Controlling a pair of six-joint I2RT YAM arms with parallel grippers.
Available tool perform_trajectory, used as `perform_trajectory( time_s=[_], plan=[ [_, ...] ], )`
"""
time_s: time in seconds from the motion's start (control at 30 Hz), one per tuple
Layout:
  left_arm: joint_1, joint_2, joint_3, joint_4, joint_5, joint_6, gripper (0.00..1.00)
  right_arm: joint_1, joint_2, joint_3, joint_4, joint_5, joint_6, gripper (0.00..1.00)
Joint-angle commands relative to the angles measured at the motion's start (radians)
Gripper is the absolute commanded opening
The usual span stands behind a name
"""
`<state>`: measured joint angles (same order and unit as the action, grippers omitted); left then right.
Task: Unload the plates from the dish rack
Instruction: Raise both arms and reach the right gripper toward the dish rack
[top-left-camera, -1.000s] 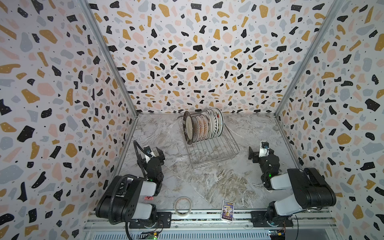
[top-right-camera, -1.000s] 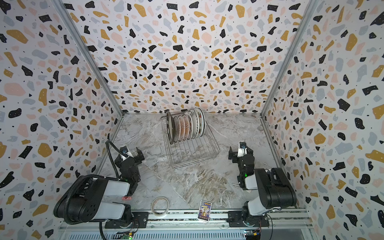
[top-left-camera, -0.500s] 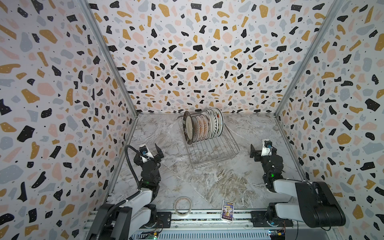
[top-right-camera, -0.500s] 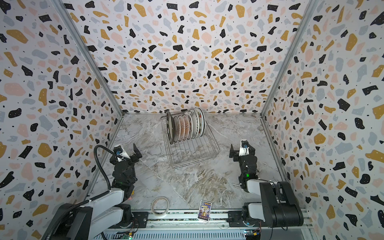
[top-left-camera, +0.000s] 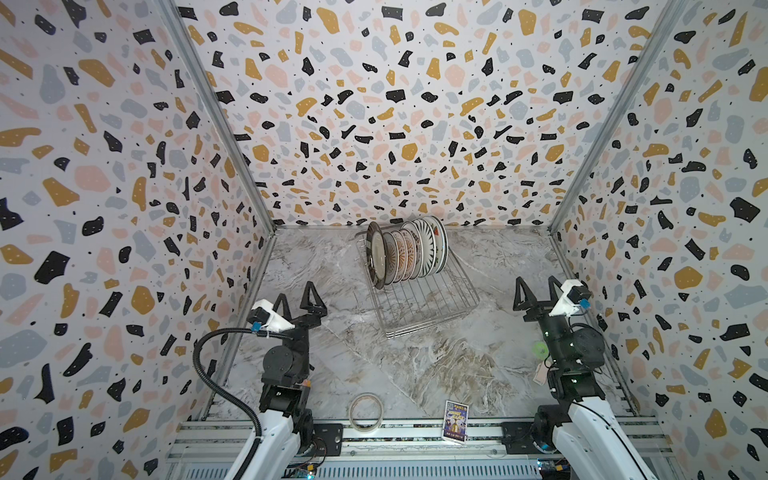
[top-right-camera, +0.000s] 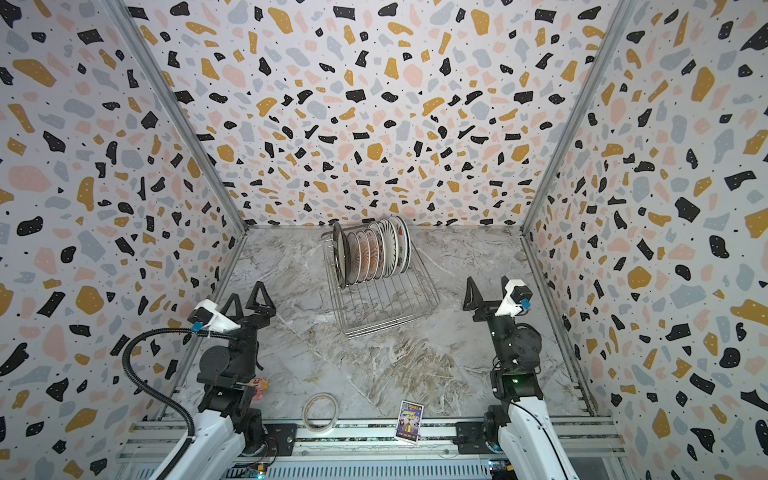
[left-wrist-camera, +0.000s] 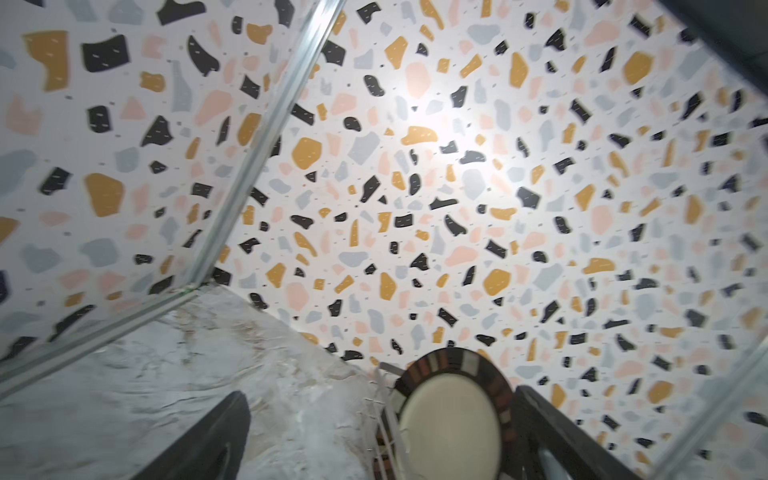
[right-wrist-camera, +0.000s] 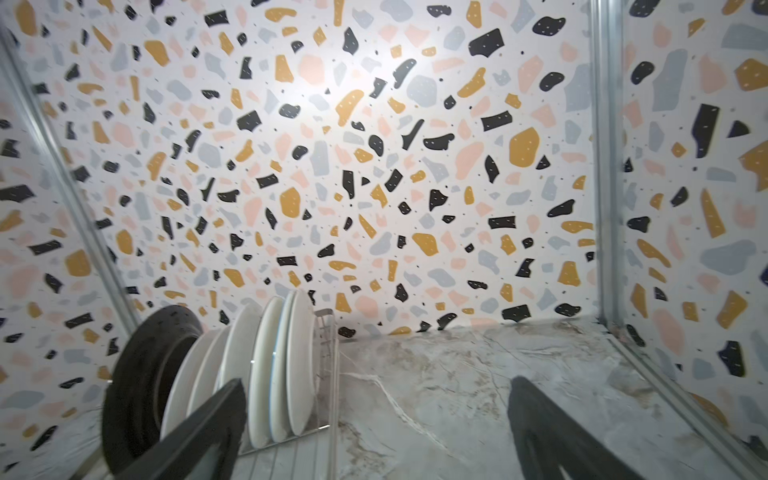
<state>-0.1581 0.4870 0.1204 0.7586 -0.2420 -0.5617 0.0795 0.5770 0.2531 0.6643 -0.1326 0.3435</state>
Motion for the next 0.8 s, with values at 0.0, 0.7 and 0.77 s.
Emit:
perform_trajectory(
  time_s=[0.0, 0.7, 0.77],
  plan=[
    [0.000, -0.029, 0.032, -0.014, 0.125, -0.139, 1.00, 0.002, -0.005, 0.057, -0.105, -0.101, 0.191, 0.99],
    [0.000, 0.074, 0.092, 0.099, 0.161, -0.283, 1.00, 0.006, 0.177, -0.027, 0.399, -0.214, 0.373, 0.99],
    [0.000, 0.080, 0.113, 0.080, 0.178, -0.271, 0.99, 0.020, 0.254, 0.077, 0.260, -0.250, 0.325, 0.99]
  ],
)
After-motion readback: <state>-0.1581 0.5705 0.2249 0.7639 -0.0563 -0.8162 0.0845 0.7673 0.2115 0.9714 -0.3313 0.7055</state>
